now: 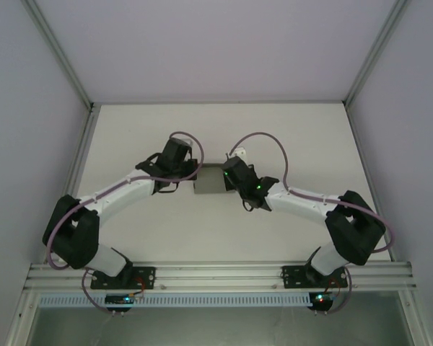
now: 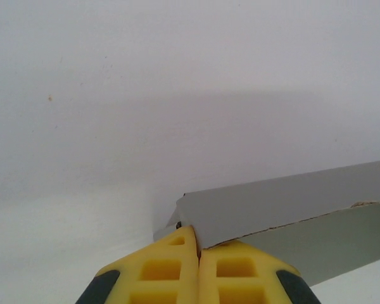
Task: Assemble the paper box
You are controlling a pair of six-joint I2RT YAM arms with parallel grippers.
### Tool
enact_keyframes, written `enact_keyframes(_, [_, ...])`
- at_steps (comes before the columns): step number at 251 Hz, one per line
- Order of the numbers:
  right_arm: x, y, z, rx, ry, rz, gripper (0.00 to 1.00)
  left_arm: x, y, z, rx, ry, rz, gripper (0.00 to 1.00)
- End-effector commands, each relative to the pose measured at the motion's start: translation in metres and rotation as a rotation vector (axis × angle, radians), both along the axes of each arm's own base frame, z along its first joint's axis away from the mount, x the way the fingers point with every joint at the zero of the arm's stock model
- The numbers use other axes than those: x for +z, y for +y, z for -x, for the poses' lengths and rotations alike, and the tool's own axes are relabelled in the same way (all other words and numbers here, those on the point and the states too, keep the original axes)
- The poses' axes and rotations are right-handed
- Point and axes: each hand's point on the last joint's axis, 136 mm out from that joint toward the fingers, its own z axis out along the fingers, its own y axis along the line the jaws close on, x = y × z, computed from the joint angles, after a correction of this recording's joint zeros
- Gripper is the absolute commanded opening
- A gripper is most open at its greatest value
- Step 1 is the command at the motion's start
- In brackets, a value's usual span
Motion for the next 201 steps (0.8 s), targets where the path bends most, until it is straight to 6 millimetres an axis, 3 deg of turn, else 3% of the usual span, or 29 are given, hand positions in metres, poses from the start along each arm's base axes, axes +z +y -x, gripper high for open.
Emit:
enact_keyframes(1, [-0.068, -0.014, 0.046, 0.108, 0.217, 0.159, 0.0, -0.091, 0.012, 0.077, -0.066, 0.349, -0.097, 0.0])
enact_keyframes(67, [-0.067, -0.011, 0.054, 0.138, 0.241, 0.114, 0.0, -0.11, 0.019, 0.1, -0.071, 0.368, -0.176, 0.0])
enact_keyframes(96, [-0.061, -0.005, 0.054, 0.165, 0.246, 0.093, 0.1, -0.113, 0.016, 0.111, -0.089, 0.37, -0.168, 0.0])
enact_keyframes(130, [-0.052, -0.003, 0.054, 0.163, 0.246, 0.078, 0.12, -0.111, 0.027, 0.115, -0.049, 0.282, -0.22, 0.0])
enact_keyframes(201, [-0.042, -0.003, 0.059, 0.193, 0.235, 0.029, 0.22, -0.11, 0.026, 0.115, -0.035, 0.111, -0.294, 0.0])
